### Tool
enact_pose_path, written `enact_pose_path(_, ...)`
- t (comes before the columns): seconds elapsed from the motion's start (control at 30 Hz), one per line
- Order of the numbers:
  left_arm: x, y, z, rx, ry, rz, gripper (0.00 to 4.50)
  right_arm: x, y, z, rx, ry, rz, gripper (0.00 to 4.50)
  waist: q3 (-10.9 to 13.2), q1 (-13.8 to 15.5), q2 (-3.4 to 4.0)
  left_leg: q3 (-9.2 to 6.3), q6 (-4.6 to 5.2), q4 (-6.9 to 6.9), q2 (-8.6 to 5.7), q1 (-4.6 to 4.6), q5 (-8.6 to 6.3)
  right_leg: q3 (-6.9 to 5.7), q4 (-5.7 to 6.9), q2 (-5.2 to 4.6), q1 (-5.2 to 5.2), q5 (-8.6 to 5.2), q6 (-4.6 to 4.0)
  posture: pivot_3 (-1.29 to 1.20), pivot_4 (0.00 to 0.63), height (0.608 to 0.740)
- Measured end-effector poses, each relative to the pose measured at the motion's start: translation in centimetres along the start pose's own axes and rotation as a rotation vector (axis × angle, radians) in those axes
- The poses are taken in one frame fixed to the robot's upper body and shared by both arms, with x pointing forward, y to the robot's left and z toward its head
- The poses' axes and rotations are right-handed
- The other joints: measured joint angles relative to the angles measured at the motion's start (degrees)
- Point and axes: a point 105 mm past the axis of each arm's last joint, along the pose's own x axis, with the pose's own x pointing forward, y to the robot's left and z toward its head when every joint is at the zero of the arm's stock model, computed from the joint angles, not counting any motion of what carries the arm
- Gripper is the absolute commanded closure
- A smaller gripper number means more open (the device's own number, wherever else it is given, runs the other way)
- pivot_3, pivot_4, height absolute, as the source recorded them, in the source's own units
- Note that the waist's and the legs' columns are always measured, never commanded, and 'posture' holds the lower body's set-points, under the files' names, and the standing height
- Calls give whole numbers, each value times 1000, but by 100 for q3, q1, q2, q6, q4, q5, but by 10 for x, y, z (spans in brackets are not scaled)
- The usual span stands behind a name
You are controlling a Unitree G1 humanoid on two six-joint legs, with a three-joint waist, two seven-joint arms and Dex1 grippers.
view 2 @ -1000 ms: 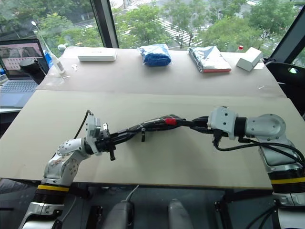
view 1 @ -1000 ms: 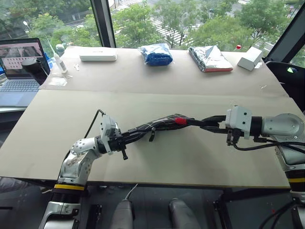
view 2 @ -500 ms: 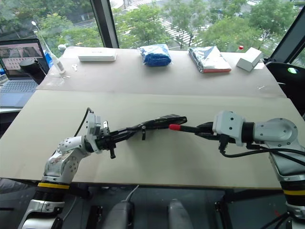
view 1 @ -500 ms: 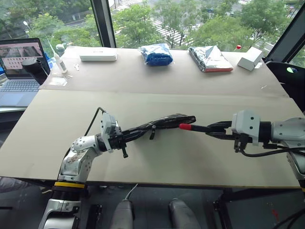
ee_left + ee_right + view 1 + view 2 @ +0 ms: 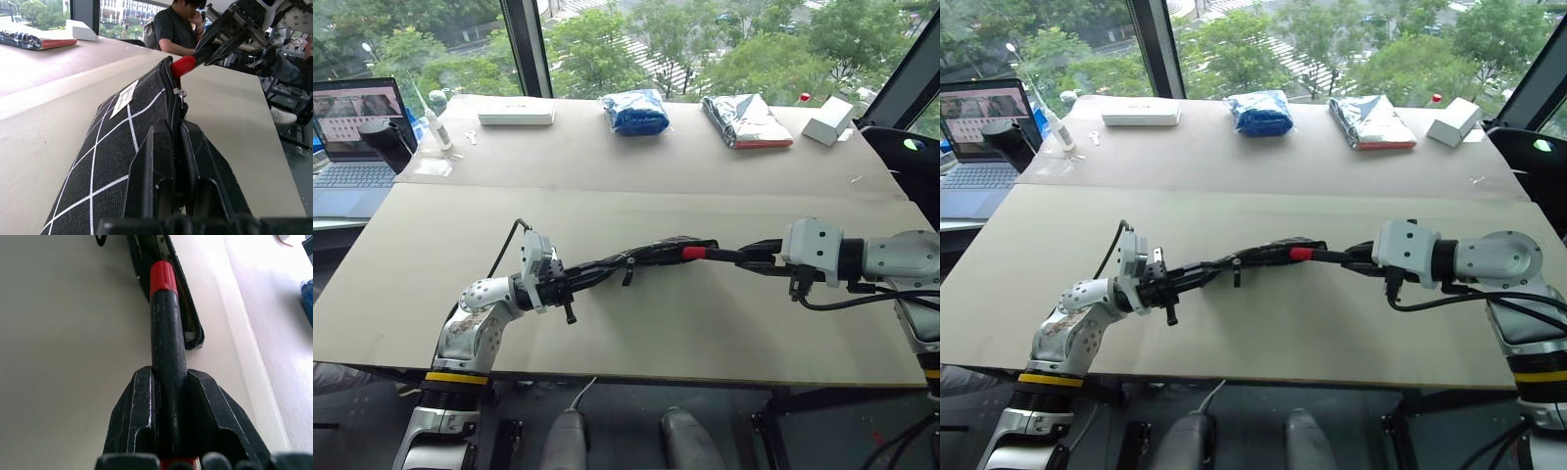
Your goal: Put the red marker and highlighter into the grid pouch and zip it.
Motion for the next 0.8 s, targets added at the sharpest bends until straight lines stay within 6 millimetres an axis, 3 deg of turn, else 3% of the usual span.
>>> enact_pose_path(0.33,3,-3,-4,-7,11,-16,4500,39,3,12,-100,-25,108,3914,0,-3,0,0,0,0,0,0,0,0,1,0,-1,4,-6,0,150,740)
enact_pose_path(0.63,2,-3,-7,-5,22,-25,4500,96,10,51,-235,-150,180,3914,0,-10,0,0,0,-1,0,-1,0,-1,3,0,-4,9,-15,0,150,740)
enact_pose_path(0.73,2,-3,-7,-5,23,-25,4500,107,12,56,-252,-167,184,3914,0,16,0,0,0,0,0,-3,0,-3,3,0,-4,9,-15,0,150,740)
enact_pose_path(0.8,2,-3,-7,-5,23,-24,4500,109,12,56,-261,-170,181,2898,0,29,0,0,0,1,0,-5,0,-3,2,0,-4,9,-16,0,150,740)
